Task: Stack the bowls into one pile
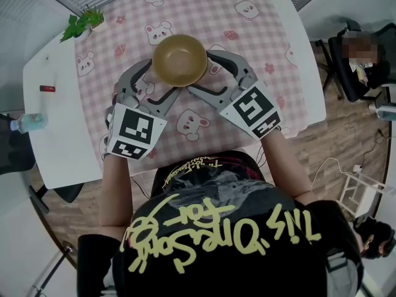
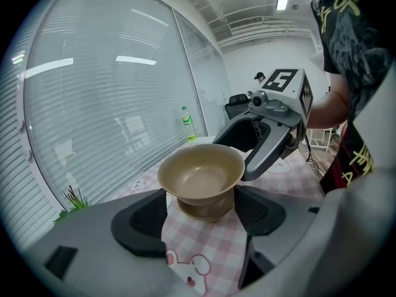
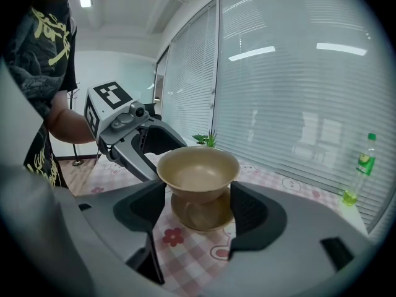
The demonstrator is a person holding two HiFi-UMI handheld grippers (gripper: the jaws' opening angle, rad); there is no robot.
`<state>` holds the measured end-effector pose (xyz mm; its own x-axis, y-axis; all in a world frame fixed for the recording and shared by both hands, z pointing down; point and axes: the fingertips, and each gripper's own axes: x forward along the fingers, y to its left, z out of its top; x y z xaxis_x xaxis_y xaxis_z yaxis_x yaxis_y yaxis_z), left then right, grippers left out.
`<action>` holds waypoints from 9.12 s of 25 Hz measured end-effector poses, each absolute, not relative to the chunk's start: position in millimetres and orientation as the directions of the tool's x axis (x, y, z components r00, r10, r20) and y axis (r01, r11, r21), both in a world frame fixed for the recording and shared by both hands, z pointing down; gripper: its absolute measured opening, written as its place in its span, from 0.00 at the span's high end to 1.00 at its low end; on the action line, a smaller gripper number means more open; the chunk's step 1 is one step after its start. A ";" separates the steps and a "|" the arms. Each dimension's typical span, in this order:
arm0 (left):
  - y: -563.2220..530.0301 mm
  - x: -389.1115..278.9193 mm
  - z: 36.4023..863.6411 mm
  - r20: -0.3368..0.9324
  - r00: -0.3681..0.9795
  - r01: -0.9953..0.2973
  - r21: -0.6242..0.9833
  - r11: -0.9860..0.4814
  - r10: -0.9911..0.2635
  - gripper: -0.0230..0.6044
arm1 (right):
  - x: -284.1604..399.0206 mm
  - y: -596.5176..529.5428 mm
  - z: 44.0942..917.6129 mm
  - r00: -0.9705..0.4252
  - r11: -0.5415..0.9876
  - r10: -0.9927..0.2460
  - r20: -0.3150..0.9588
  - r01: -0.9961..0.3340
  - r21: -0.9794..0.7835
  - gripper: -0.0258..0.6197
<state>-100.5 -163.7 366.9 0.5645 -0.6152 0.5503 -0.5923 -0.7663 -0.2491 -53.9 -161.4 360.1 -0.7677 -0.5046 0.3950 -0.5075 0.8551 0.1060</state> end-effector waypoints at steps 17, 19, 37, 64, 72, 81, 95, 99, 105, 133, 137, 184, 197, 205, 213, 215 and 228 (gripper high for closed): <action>-168.6 -92.0 376.4 0.562 0.554 -0.602 -0.239 -0.762 -0.614 0.42 | -45.4 -166.5 369.4 -0.770 0.861 -0.490 0.409 -0.500 0.091 0.44; -169.2 -91.6 378.3 0.569 0.548 -0.598 -0.246 -0.763 -0.613 0.42 | -44.4 -166.6 372.2 -0.770 0.862 -0.487 0.413 -0.499 0.087 0.44; -170.7 -90.2 394.7 0.608 0.513 -0.589 -0.265 -0.764 -0.606 0.42 | -41.6 -167.0 386.9 -0.771 0.869 -0.467 0.433 -0.492 0.062 0.44; -171.0 -90.7 404.8 0.626 0.558 -0.596 -0.154 -0.788 -0.545 0.41 | -43.1 -171.9 402.6 -0.768 0.871 -0.451 0.454 -0.491 0.035 0.44; -170.1 -93.8 410.6 0.653 0.546 -0.590 -0.144 -0.794 -0.524 0.41 | -45.0 -172.5 407.6 -0.765 0.874 -0.441 0.469 -0.485 0.032 0.44; -168.8 -94.7 412.7 0.665 0.541 -0.590 -0.136 -0.796 -0.515 0.41 | -45.4 -171.6 408.1 -0.764 0.875 -0.439 0.472 -0.483 0.032 0.44; -166.7 -97.2 417.3 0.698 0.503 -0.580 -0.165 -0.798 -0.510 0.42 | -44.6 -170.5 411.8 -0.753 0.872 -0.444 0.486 -0.487 0.043 0.44; -165.2 -97.2 418.0 0.702 0.493 -0.577 -0.178 -0.797 -0.513 0.42 | -43.8 -169.9 413.0 -0.749 0.870 -0.448 0.489 -0.491 0.044 0.44; -163.8 -97.4 417.8 0.702 0.489 -0.580 -0.183 -0.794 -0.519 0.43 | -43.0 -168.6 414.9 -0.740 0.867 -0.453 0.497 -0.496 0.051 0.44; -141.7 -102.1 411.1 0.672 0.492 -0.603 -0.196 -0.773 -0.554 0.44 | -38.4 -151.1 415.5 -0.726 0.855 -0.468 0.504 -0.516 0.051 0.44; -140.7 -103.9 406.9 0.663 0.489 -0.613 -0.203 -0.764 -0.567 0.44 | -36.9 -149.6 412.0 -0.727 0.853 -0.475 0.496 -0.520 0.055 0.44; -134.3 -82.8 274.7 0.261 0.666 -0.696 -0.122 -0.708 -0.699 0.52 | -22.8 -141.9 259.7 -0.862 0.866 -0.500 0.086 -0.498 0.039 0.45; -139.9 -86.0 250.6 0.166 0.647 -0.746 -0.068 -0.663 -0.745 0.74 | -21.9 -137.2 246.1 -0.875 0.878 -0.478 0.073 -0.478 0.028 0.70; -137.0 -86.9 246.6 0.120 0.650 -0.753 -0.031 -0.657 -0.750 0.84 | -23.9 -136.9 246.7 -0.874 0.876 -0.482 0.052 -0.481 0.034 0.81; -135.6 -84.8 246.1 0.121 0.659 -0.748 -0.004 -0.664 -0.743 0.91 | -26.6 -137.4 244.2 -0.872 0.873 -0.488 0.044 -0.487 0.028 0.88; -136.0 -85.1 246.4 0.121 0.658 -0.748 -0.005 -0.664 -0.743 0.92 | -26.8 -137.5 243.2 -0.870 0.871 -0.491 0.039 -0.491 0.026 0.89; -131.4 -86.4 248.9 0.122 0.664 -0.743 -0.003 -0.669 -0.738 0.97 | -28.1 -135.8 244.4 -0.857 0.858 -0.514 0.036 -0.513 0.017 0.95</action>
<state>-86.4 -131.4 248.9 0.6636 -0.7381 0.1215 -0.7434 -0.6688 -0.0027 -28.1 -135.8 244.4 -0.8573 -0.5135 0.0363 -0.5133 0.8581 0.0168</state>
